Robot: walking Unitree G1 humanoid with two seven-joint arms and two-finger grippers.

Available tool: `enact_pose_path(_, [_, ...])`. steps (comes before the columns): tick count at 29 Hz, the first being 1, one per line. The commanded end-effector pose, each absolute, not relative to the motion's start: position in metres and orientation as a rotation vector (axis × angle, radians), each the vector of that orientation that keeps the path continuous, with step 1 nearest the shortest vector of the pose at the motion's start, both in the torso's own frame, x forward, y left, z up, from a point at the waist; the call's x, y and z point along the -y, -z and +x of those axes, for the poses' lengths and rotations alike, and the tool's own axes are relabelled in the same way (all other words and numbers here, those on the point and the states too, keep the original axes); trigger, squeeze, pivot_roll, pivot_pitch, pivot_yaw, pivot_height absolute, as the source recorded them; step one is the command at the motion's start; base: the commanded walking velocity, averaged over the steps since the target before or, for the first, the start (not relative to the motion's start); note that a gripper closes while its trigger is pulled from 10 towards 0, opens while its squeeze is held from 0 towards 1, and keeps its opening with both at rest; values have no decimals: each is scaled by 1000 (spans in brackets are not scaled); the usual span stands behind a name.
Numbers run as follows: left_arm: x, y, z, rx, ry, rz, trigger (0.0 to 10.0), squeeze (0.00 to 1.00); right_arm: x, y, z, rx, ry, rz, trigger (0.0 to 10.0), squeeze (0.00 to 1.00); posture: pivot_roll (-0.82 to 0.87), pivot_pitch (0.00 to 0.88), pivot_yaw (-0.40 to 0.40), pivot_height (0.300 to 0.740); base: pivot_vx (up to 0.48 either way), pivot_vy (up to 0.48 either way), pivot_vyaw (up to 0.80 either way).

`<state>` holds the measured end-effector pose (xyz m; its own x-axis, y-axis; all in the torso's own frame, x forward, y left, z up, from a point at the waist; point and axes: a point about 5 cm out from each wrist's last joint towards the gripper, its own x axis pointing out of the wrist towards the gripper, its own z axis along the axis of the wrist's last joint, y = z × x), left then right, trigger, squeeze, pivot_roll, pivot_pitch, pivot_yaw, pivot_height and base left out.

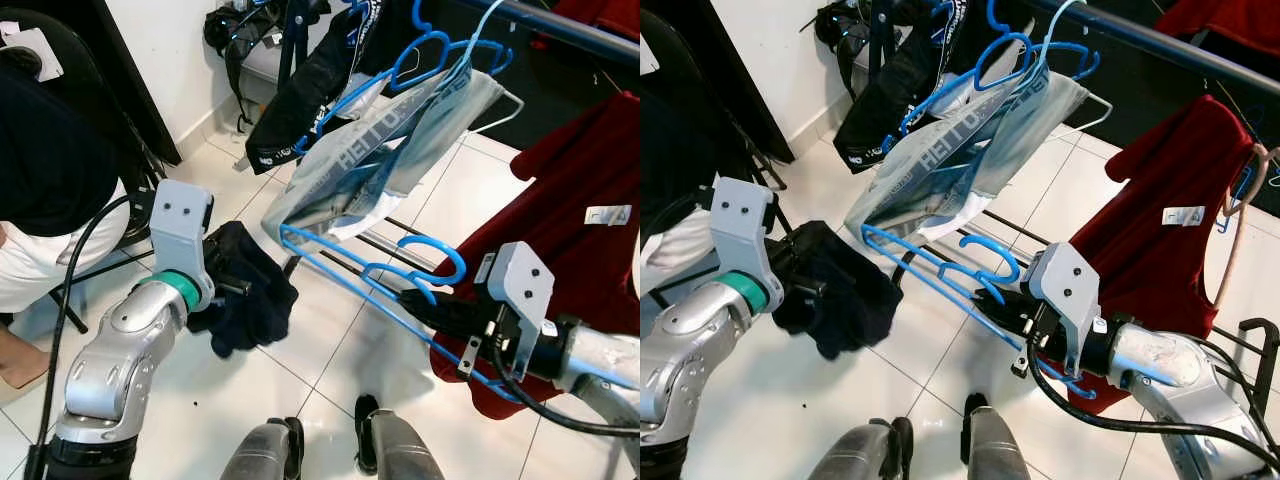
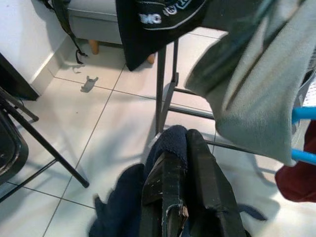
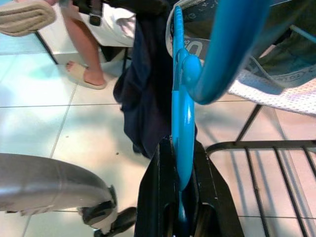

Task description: Hang hanger

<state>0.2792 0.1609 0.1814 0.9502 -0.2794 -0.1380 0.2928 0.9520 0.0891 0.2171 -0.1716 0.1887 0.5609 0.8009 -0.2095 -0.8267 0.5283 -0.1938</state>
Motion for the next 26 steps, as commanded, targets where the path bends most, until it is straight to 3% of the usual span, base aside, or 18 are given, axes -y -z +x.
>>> enact_pose_path(1, [-159, -184, 278, -101, 283, 129, 10000, 0, 169, -191, 212, -101, -1015, -269, 10000, 0, -84, 205, 89, 740, 0, 0, 0])
enact_pose_path(9, [-165, -182, 293, -128, 127, 170, 10000, 0, 166, -190, 196, -140, -1082, -236, 10000, 0, -110, 206, 104, 740, 0, 0, 0])
enact_pose_path(11, [-176, -180, 302, -151, 19, 222, 10000, 0, 166, -184, 182, -196, -1128, -232, 10000, 0, -119, 207, 106, 740, 0, 0, 0])
enact_pose_path(15, [-184, -177, 303, -168, -20, 261, 10000, 0, 171, -179, 178, -234, -1121, -247, 10000, 0, -122, 208, 109, 740, 0, 0, 0])
enact_pose_path(24, [-190, -166, 293, -196, 43, 417, 10000, 0, 196, -162, 183, -317, -996, -326, 10000, 0, -108, 204, 106, 740, 0, 0, 0])
enact_pose_path(26, [-187, -165, 293, -187, 44, 420, 10000, 0, 222, -167, 198, -279, -803, -381, 10000, 0, -110, 203, 101, 740, 0, 0, 0])
